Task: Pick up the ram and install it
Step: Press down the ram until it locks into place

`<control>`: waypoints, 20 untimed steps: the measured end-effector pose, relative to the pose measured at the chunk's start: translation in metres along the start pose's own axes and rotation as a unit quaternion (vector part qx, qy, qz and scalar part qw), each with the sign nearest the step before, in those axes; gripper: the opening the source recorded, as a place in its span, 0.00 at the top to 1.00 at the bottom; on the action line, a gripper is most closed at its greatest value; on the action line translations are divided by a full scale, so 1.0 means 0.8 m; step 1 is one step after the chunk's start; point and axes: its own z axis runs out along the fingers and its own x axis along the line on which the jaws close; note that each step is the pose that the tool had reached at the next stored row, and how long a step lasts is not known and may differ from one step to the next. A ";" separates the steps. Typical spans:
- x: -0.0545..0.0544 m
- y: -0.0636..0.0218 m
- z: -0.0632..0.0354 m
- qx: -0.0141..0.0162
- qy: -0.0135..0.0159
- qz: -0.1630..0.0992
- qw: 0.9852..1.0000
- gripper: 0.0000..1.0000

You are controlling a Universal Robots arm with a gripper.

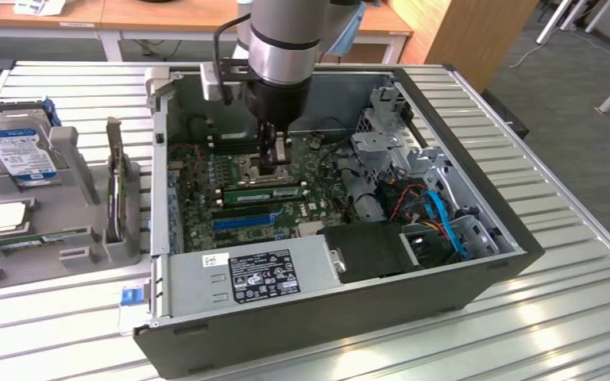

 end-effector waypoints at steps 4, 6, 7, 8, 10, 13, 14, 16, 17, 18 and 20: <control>0.000 0.014 0.001 0.000 0.000 0.000 1.000 0.90; 0.000 0.018 0.001 0.000 0.000 0.000 1.000 0.90; 0.000 0.021 0.001 0.000 0.000 0.000 1.000 0.90; 0.000 0.023 0.001 0.000 0.000 0.000 1.000 0.90; 0.000 0.026 0.001 0.000 0.000 0.000 1.000 0.90; 0.000 0.027 0.001 0.000 0.000 0.000 1.000 0.90; 0.000 0.028 0.001 0.000 0.000 0.000 1.000 0.90; 0.000 0.029 0.001 0.000 0.000 0.000 1.000 0.90; 0.000 0.029 0.001 0.000 0.000 0.000 1.000 0.90; 0.000 0.029 0.001 0.000 0.000 0.000 1.000 0.90; 0.000 0.029 0.001 0.000 0.000 0.000 1.000 0.90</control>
